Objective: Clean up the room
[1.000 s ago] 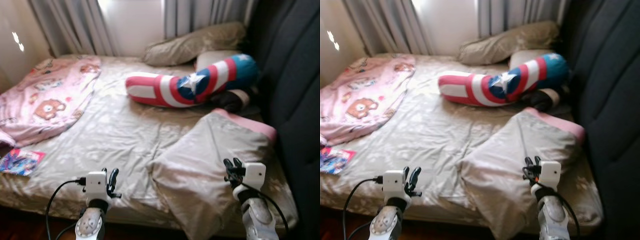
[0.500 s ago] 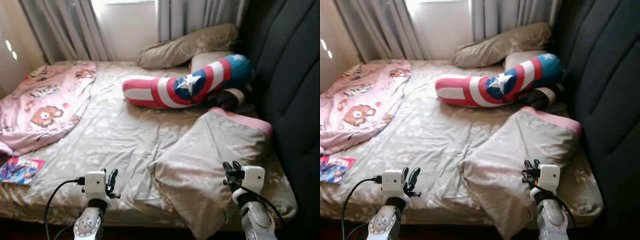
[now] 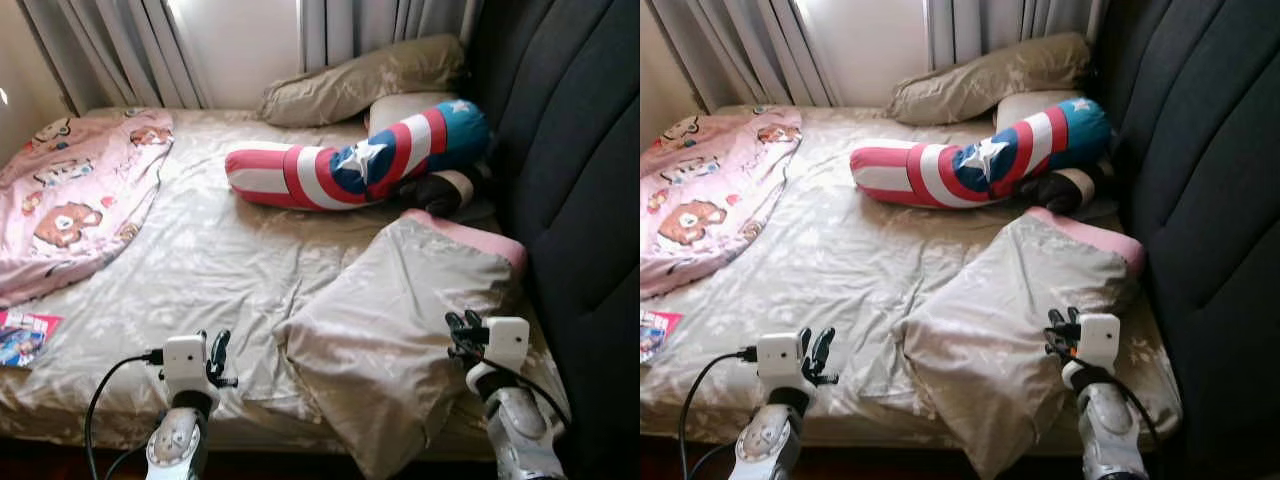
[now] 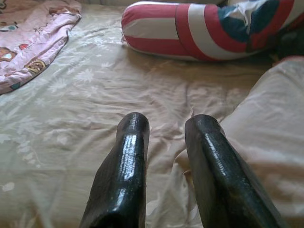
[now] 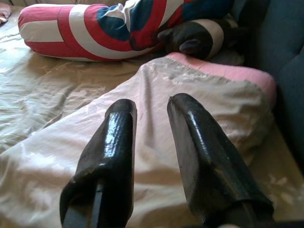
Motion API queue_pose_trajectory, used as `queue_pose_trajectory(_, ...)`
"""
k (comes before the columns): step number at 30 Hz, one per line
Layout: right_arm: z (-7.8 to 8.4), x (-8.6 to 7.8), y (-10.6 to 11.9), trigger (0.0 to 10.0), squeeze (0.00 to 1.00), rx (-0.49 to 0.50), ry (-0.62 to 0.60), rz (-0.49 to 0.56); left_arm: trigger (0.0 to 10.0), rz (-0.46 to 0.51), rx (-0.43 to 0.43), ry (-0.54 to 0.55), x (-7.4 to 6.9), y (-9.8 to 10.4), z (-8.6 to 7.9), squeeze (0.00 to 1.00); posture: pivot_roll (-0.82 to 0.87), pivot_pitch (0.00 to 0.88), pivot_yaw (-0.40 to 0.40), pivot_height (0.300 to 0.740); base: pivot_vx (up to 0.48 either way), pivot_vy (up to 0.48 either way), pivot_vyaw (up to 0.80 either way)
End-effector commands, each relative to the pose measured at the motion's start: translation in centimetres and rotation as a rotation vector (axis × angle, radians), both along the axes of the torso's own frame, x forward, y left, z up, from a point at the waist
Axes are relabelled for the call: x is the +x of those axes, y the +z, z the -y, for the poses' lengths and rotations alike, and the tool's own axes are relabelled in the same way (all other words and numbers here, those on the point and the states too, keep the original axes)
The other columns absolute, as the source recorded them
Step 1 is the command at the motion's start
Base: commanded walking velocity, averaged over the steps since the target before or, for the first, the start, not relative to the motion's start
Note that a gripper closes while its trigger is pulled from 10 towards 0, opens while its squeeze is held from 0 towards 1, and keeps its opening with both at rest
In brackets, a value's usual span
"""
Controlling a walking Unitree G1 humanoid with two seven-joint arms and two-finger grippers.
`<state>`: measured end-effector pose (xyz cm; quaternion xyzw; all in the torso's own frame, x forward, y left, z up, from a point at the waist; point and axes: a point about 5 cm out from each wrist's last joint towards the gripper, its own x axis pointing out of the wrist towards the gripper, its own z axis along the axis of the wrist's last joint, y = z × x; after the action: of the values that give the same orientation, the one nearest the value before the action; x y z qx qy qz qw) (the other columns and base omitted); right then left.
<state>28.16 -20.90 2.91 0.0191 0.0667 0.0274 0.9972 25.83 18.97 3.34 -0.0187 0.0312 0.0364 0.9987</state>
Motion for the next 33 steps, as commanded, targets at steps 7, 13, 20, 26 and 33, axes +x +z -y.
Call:
queue_pose_trajectory(7,-0.4,0.9,0.7,10.0,0.00,0.008,0.039,0.002,10.0,0.002,-0.014,0.018,-0.3,0.1,0.3,0.00,0.00,0.000,-0.028,0.740,0.000,0.000,0.00)
queue_pose_trajectory(13,-1.0,0.5,0.2,10.0,0.00,0.021,0.053,-0.013,10.0,0.000,-0.010,0.018,-0.4,0.2,0.1,0.00,-0.01,0.000,-0.010,0.740,0.000,0.000,0.00)
queue_pose_trajectory(20,-1.1,-0.7,-1.2,10.0,0.00,0.020,0.051,-0.076,10.0,-0.011,-0.004,0.000,-0.3,0.3,0.4,0.00,-0.01,0.000,0.007,0.740,0.000,0.000,0.00)
queue_pose_trajectory(26,-1.4,-1.2,-2.1,10.0,0.00,0.009,0.061,-0.127,10.0,-0.016,-0.001,-0.002,-0.3,0.3,0.4,0.00,-0.01,0.000,0.008,0.740,0.000,0.000,0.00)
queue_pose_trajectory(33,-1.7,-1.5,-2.6,10.0,0.00,0.008,0.079,-0.161,10.0,-0.017,-0.002,-0.006,-0.4,0.5,0.5,0.00,-0.01,0.000,0.006,0.740,0.139,0.000,0.00)
